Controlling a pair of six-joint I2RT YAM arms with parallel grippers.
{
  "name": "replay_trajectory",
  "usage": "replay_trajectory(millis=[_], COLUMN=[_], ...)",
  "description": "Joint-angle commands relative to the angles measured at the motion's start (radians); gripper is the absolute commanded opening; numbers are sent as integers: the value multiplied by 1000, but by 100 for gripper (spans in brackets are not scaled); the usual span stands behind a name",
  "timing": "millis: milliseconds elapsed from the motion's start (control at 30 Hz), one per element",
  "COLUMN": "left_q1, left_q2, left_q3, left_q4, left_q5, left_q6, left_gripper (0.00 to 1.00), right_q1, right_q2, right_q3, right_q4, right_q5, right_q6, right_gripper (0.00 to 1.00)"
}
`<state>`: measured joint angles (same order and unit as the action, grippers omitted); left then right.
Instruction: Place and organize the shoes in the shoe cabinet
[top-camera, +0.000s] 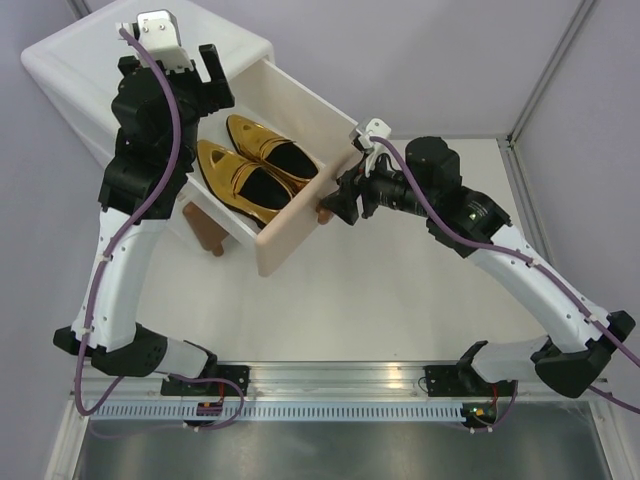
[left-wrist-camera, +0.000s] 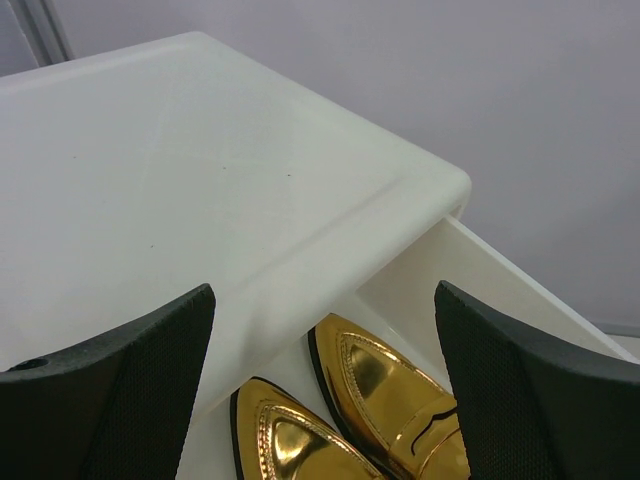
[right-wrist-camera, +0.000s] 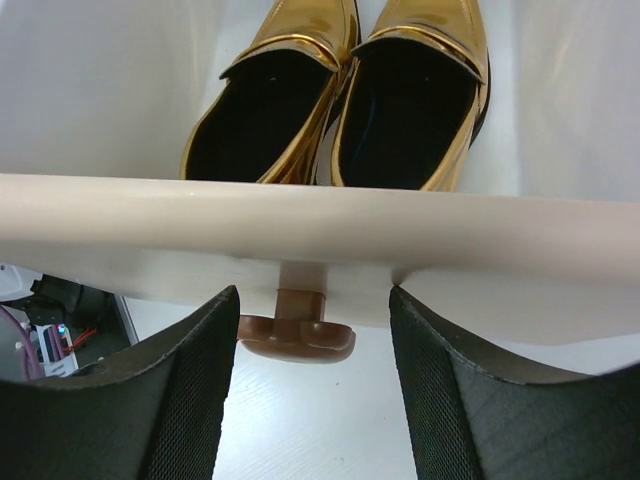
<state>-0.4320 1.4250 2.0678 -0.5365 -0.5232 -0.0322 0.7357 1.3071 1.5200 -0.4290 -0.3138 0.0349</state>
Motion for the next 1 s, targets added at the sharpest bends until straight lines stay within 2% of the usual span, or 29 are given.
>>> replay_trajectory(millis=[0, 467, 800, 967], left_q1=[9, 9, 9, 9], left_q2=[-23, -32, -46, -69], left_q3=[-11, -9, 8, -12], left_q4=[-3, -16, -14, -17], left_q5=[-11, 64, 163, 230], left_q6=[22, -29, -58, -66], left_gripper=[93, 93, 94, 95], right_q1=[5, 5, 25, 37], right_q2=[41, 132, 250, 333], right_q3=[126, 184, 215, 219], right_q4=[222, 302, 429, 547], right_q5=[-11, -39, -74, -44], right_q6=[-23, 11, 62, 88], right_gripper=[66, 64, 63, 64])
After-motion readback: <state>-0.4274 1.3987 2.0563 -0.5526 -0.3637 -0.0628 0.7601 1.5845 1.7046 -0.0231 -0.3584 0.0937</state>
